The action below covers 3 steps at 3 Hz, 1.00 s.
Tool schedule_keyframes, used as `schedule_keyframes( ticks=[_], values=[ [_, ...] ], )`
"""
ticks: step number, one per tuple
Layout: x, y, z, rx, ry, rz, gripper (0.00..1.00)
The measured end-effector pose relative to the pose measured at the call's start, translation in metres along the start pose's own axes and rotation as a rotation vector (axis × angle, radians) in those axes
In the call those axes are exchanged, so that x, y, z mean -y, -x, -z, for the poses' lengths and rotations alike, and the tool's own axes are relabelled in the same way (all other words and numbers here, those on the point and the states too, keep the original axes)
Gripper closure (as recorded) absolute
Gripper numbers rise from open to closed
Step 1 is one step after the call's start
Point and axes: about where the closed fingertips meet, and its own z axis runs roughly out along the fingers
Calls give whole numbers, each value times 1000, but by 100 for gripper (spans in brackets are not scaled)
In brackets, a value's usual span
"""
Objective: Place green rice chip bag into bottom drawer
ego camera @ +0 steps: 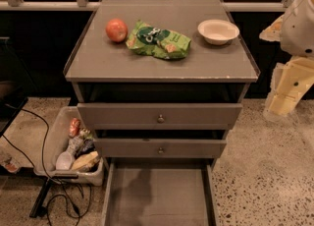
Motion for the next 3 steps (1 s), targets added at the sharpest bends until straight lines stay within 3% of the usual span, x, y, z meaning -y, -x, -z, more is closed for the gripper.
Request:
schedule_keyframes(
  ticks=[1,2,3],
  values=[
    [0,0,0,0,0,0,0],
    [11,17,-3,22,-33,46,0],
    [31,38,-4,102,-78,102,0]
  ],
)
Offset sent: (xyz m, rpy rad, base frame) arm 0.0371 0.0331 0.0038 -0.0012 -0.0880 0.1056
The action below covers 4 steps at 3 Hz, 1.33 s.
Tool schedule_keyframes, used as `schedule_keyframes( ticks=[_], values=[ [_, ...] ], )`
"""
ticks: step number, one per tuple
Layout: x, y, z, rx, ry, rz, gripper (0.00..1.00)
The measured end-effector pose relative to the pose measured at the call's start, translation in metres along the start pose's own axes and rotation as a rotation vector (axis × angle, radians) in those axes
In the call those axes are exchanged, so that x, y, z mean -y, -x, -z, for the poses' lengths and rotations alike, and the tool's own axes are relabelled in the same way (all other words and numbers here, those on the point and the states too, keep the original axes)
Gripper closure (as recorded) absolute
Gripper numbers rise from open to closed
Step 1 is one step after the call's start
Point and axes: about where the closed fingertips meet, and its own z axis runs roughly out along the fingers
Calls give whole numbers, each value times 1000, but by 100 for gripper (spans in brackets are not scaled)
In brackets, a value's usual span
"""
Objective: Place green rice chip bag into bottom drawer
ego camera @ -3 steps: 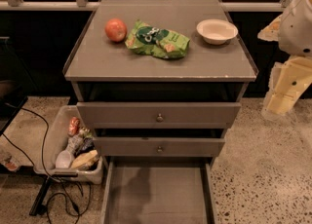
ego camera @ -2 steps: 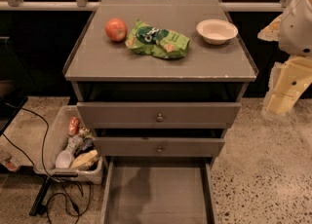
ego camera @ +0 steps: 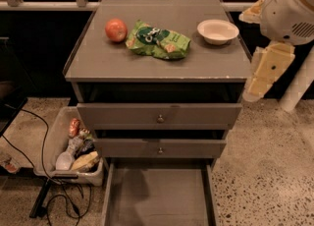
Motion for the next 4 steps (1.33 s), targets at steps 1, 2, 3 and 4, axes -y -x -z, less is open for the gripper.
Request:
schedule_keyframes(
  ticks=[1,2,3,4],
  values=[
    [30,23,-3,129,-48,57,0],
    [31,23,-3,130,-51,56,0],
    [52,34,-15,120,-85,55,0],
    [85,48,-36,127,-111,32,0]
  ],
)
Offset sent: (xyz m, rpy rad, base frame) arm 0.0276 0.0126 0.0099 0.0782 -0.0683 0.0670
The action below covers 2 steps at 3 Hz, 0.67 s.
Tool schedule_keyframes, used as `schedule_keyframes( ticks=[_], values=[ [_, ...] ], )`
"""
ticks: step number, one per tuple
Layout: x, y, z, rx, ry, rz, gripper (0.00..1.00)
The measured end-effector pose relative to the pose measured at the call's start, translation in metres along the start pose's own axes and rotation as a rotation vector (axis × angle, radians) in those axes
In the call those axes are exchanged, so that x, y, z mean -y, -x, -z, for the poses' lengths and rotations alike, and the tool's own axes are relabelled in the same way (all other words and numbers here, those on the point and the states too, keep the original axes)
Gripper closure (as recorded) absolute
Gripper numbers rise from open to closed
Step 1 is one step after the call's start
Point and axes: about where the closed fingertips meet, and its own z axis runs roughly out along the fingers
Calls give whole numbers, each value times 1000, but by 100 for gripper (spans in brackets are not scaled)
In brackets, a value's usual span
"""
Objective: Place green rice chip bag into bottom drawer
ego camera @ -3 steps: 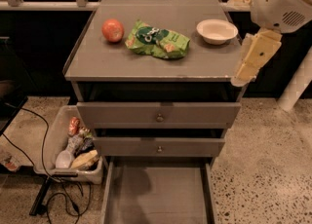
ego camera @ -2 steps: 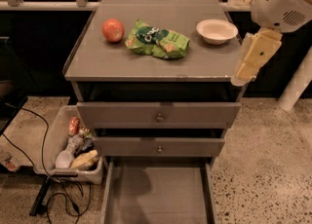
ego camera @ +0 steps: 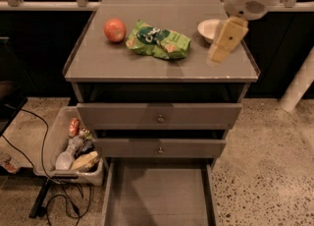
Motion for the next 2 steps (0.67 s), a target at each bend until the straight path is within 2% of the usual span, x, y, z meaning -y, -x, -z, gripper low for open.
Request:
schedule_keyframes(
  ticks=[1,2],
  values=[
    [28,6,-30,22,2,-46,0],
    [45,9,-58,56,30,-87,0]
  ],
)
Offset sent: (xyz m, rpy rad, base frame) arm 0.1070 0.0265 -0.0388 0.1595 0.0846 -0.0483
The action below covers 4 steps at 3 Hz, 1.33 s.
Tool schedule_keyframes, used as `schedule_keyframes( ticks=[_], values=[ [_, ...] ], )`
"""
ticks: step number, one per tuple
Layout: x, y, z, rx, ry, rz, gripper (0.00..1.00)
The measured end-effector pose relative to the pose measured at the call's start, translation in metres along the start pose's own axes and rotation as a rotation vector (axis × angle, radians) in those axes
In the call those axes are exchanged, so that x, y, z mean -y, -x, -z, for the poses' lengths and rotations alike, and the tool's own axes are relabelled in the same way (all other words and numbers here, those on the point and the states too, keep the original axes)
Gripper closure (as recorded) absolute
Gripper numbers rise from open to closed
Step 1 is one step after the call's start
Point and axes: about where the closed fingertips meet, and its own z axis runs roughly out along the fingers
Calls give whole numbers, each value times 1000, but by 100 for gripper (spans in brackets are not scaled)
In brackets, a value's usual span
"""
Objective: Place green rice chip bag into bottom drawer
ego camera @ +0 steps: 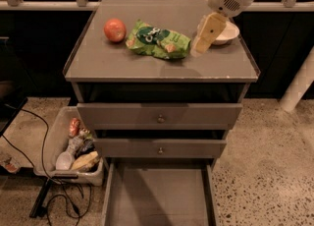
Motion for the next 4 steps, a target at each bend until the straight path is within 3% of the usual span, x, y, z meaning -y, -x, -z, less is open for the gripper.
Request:
schedule_keyframes(
  ticks=[2,4],
  values=[
    [13,16,-63,68,68,-15,0],
    [33,38,-121,127,102,-15,0]
  ],
)
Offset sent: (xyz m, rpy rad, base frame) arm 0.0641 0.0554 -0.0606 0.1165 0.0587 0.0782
